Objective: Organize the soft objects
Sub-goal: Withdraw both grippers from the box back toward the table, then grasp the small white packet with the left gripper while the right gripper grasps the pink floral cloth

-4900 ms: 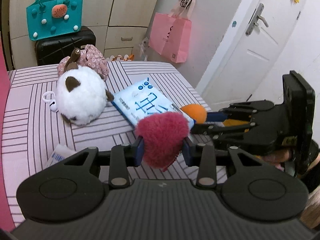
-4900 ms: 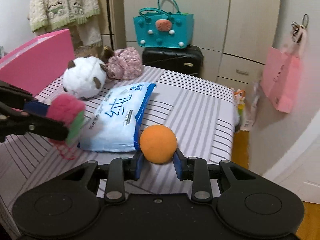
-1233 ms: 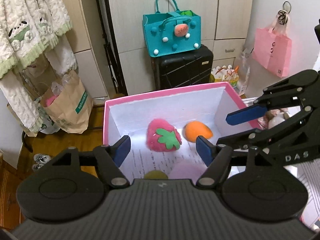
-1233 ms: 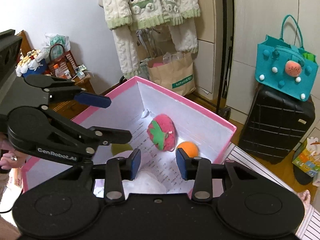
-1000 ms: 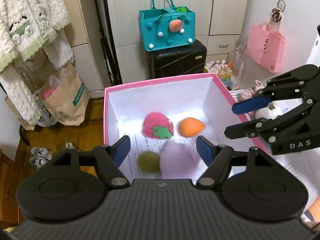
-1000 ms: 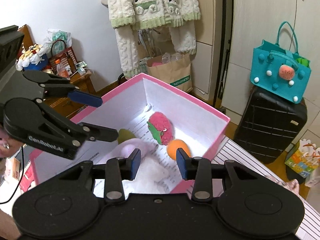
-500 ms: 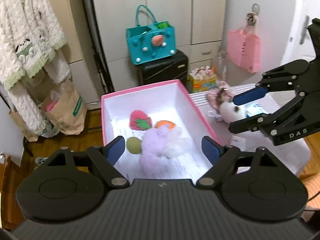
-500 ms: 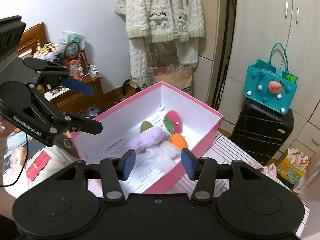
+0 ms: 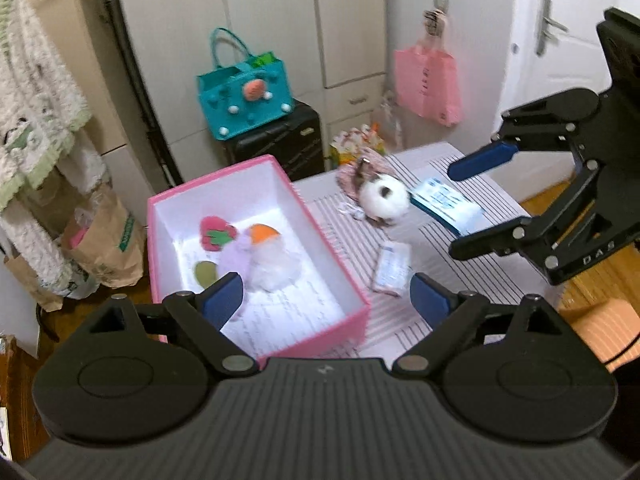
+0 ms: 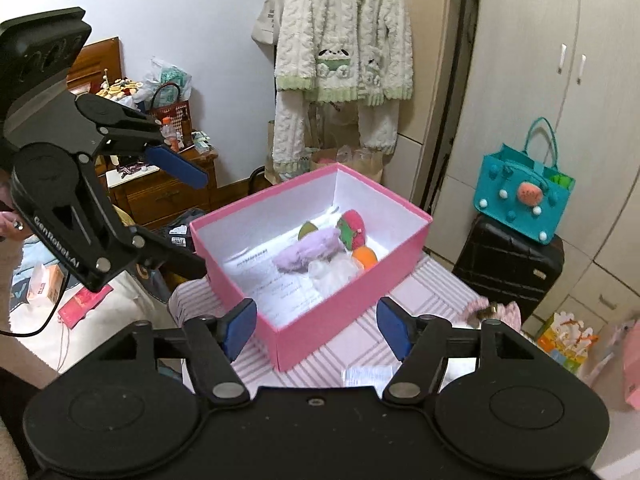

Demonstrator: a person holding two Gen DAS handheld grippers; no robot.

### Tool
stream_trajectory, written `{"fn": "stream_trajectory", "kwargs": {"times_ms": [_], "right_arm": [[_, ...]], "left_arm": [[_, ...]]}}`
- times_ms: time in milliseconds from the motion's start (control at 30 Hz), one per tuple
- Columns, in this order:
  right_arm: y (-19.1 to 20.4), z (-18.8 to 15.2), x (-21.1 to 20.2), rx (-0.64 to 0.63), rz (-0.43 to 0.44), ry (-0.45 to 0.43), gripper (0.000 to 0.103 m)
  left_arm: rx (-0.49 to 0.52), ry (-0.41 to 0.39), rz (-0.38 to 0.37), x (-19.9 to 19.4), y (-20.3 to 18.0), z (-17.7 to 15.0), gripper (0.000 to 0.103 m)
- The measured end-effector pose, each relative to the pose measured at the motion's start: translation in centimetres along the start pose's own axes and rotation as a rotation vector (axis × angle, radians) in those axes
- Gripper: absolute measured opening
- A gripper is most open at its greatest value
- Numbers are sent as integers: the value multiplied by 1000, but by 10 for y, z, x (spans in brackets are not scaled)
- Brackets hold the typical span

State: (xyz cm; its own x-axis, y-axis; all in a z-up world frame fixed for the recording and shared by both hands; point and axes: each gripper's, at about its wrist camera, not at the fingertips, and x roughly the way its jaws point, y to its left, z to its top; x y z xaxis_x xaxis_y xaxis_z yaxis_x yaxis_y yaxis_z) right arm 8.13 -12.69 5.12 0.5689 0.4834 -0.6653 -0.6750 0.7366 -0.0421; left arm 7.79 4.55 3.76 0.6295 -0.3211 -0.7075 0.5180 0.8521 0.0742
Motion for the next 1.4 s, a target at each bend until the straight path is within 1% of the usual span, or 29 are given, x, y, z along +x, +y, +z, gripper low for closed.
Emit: {"fn": "stream_trajectory", "kwargs": {"times_ms": [267,400,633,867,1033,1100,1167,1267,1300,1400], "right_arm": [[0,-36,-21,38,-20,19,74],[-5,-56,-29,69,-33,31,75],[-17,-85,-32,110,-41,53,76],[-43,-111,-23,174,-47,76,76],[-68,-121,-13,215,-63,74,77],[-80,-123,-8,236,-59,65,77],[-90,-124,-3,248,-52,61,77],[-104,-126,5,255,-45,57,77],[-107,-126,8,258,-44,57,77],[-118,-125,17,254,-58,43,77]], "left_arm": [[98,24,-62,7,-45,-3,92],[147,47,-122,19,-66,-5,92],[197,50,-161,40,-89,-4,92],[207,50,-203,64,-103,0,90],[237,18,-196,83,-114,-1,89],[232,17,-197,92,-116,0,89],[209,26,-214,104,-116,2,89],[173,64,-257,122,-112,6,89],[166,69,-260,127,-111,8,89],[157,76,-237,144,-110,12,89]]}}
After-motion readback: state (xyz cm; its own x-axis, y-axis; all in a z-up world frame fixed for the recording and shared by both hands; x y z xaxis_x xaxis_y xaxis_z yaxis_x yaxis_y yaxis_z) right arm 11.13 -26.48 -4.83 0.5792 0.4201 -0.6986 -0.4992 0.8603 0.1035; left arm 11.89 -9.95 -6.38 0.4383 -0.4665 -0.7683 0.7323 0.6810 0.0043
